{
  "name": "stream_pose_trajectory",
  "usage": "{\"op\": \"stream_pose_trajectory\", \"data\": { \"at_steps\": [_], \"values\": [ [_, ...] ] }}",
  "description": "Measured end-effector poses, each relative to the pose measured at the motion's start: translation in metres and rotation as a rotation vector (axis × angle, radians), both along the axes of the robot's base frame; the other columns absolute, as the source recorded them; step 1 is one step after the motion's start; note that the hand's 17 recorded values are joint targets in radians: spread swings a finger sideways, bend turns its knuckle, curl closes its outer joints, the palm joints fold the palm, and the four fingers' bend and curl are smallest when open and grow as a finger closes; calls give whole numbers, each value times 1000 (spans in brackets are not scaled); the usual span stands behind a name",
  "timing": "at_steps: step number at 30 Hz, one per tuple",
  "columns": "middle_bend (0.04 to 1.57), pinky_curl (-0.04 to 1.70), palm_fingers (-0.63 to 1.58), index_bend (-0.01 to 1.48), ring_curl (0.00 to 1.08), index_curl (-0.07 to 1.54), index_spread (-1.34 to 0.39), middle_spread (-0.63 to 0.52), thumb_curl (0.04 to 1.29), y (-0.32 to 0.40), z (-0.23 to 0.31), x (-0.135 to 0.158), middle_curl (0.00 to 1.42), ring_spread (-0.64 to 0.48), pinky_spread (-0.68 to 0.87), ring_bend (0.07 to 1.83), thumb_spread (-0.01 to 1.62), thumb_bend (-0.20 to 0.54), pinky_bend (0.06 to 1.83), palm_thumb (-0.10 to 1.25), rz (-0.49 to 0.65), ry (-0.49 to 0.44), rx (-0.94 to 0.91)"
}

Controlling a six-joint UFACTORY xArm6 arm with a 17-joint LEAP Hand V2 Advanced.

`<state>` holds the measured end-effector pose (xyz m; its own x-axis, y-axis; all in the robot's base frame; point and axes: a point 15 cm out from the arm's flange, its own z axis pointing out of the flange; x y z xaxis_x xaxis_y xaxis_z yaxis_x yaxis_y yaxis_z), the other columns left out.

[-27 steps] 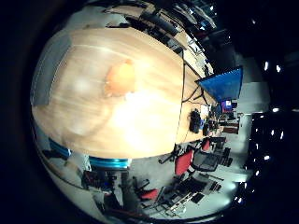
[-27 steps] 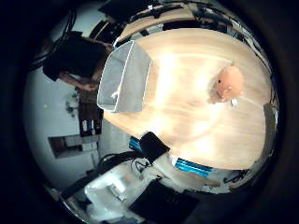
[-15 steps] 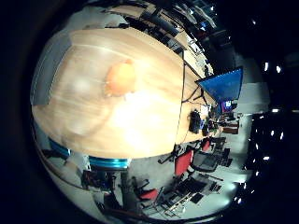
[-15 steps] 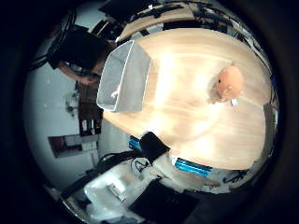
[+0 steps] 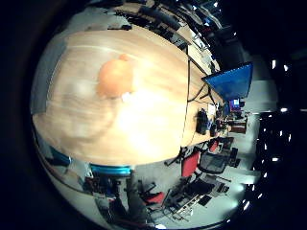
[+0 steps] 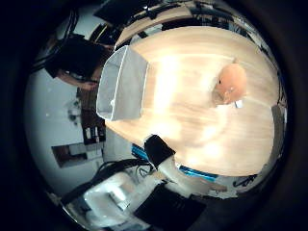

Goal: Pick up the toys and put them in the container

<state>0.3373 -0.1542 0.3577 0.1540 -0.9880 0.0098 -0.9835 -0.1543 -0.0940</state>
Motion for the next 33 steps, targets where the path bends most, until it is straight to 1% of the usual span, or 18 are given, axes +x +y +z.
{"op": "stream_pose_trajectory", "data": {
  "at_steps": [9,16,21,26,33],
  "values": [
    [253,80,296,151,204,283,-459,-157,291,-23,-25,51,360,-122,319,588,943,-30,827,207,-18,59,39],
    [262,82,259,153,207,275,-448,-147,290,-36,-75,81,364,-105,319,589,942,-29,845,214,-32,149,85],
    [263,84,246,155,208,275,-443,-137,292,-41,-118,90,365,-100,317,585,943,-29,853,221,-43,209,113],
    [258,87,229,157,209,274,-441,-130,293,-52,-143,100,365,-92,317,581,943,-30,862,221,-52,245,123],
    [253,90,215,154,212,274,-431,-117,295,-61,-175,95,364,-82,313,580,929,-27,877,236,-69,301,147]
  ]
}}
